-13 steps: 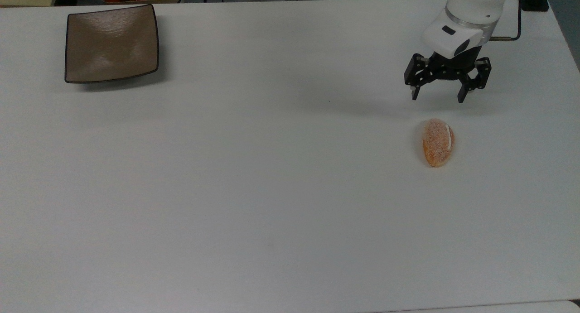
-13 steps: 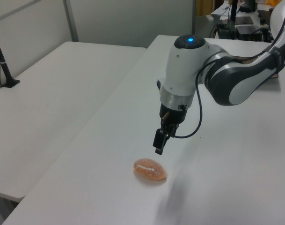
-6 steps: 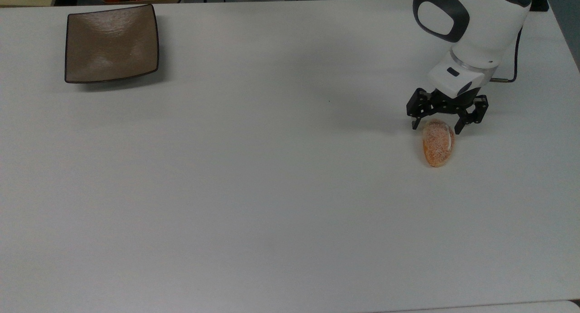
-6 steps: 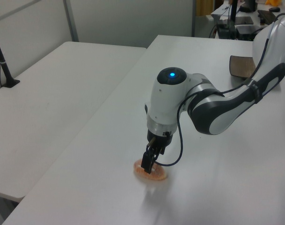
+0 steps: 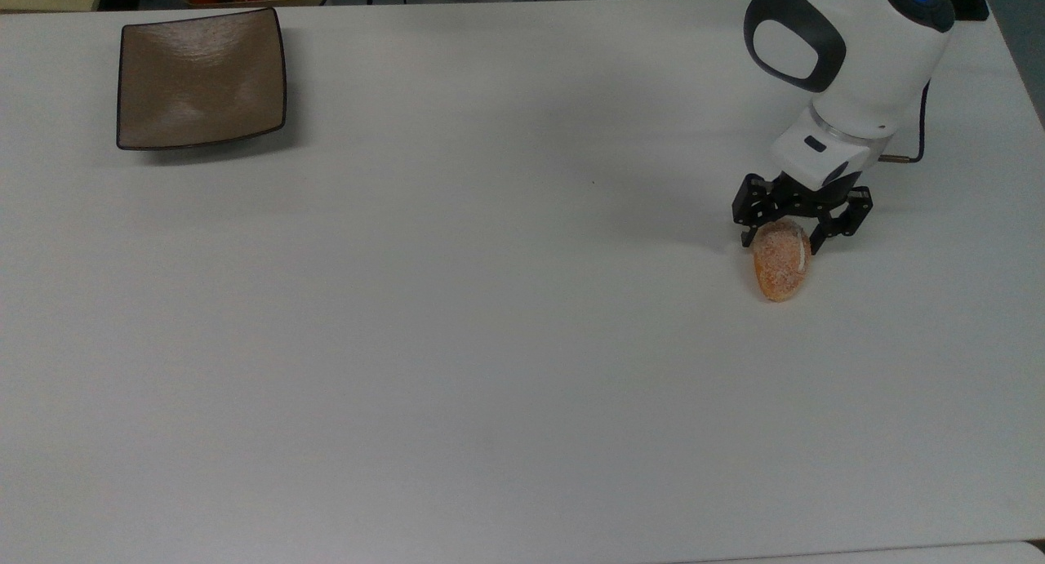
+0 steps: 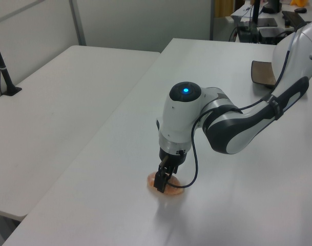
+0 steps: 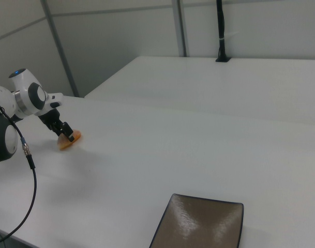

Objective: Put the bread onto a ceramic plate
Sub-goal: 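Lower the gripper around the bread roll and close on it, then lift the bread roll and carry it toward the brown square plate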

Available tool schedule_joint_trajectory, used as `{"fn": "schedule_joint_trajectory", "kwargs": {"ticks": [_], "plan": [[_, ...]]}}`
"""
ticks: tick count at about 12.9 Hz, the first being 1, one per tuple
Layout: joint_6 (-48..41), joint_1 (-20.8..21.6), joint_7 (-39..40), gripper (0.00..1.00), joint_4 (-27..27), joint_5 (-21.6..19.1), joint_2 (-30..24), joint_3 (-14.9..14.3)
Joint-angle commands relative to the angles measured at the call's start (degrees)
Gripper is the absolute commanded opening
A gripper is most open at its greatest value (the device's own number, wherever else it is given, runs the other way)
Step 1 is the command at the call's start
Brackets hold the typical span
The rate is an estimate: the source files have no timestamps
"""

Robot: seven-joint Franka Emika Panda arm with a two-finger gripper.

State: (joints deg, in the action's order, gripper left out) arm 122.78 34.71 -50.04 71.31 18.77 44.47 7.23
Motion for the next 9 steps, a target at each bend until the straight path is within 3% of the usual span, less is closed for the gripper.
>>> {"fn": "schedule_joint_trajectory", "kwargs": {"ticks": [1,4,7,9], "plan": [[0.3,0.8,-1.8,0.32,-1.2,1.2,0.5,-0.7],[0.4,-0.3,-1.7,0.32,0.6,2.2,-2.8,-0.5],[-0.3,-3.2,-1.2,0.33,5.8,3.1,-10.1,-0.7],[-0.2,-7.0,6.0,0.33,16.1,2.7,-18.6,-1.2]]}}
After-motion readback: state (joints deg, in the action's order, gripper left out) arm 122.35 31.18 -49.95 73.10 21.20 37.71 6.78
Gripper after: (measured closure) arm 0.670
